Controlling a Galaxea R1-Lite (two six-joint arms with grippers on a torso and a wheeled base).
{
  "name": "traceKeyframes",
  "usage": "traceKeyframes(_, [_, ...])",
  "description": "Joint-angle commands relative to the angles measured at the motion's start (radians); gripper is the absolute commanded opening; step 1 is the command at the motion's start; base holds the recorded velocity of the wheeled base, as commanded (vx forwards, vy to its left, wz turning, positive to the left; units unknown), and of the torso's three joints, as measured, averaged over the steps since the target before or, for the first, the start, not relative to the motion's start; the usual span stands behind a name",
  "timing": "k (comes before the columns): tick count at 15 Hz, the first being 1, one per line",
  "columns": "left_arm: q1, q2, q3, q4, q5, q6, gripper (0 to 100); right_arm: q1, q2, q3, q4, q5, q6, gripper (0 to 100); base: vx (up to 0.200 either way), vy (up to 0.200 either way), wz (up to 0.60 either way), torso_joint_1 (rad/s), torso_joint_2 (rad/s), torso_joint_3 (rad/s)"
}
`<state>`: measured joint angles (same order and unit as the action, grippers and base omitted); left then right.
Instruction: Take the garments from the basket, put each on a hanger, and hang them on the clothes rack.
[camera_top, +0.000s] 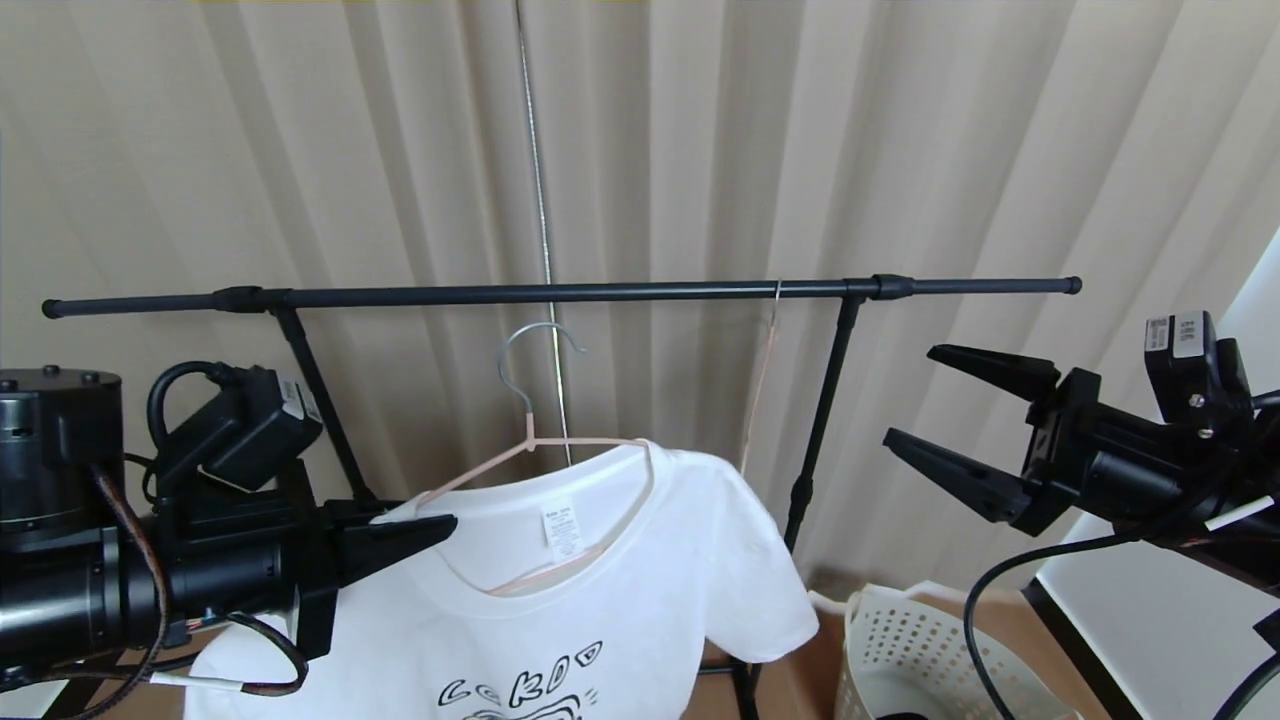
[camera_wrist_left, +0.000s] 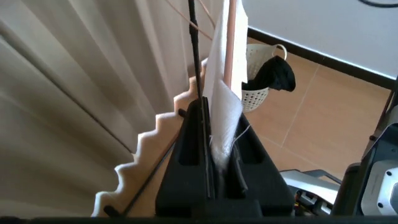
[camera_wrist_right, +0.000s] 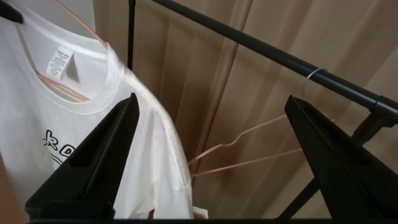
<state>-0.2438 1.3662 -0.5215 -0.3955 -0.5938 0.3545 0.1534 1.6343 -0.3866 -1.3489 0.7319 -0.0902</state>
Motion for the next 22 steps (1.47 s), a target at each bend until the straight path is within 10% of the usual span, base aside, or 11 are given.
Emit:
traceKeyframes(1, [-0.006, 0.054, 0.011, 0.0, 0.031, 0.001, 0, 0.006, -0.014, -0.003, -0.001, 0.0, 0.0, 100, 0.0, 0.0, 0.0, 0.0, 0.0, 0.0])
traceKeyframes(9, [-0.02, 0.246, -0.038, -0.005, 0.157, 0.014, 0, 0.005, -0.008, -0.003, -0.001, -0.002, -0.002, 100, 0.0, 0.0, 0.0, 0.0, 0.0, 0.0])
traceKeyframes(22, [-0.012, 0.57, -0.476, -0.068, 0.327, -0.181, 0, -0.003, -0.002, -0.011, -0.001, -0.002, -0.005, 100, 0.0, 0.0, 0.0, 0.0, 0.0, 0.0])
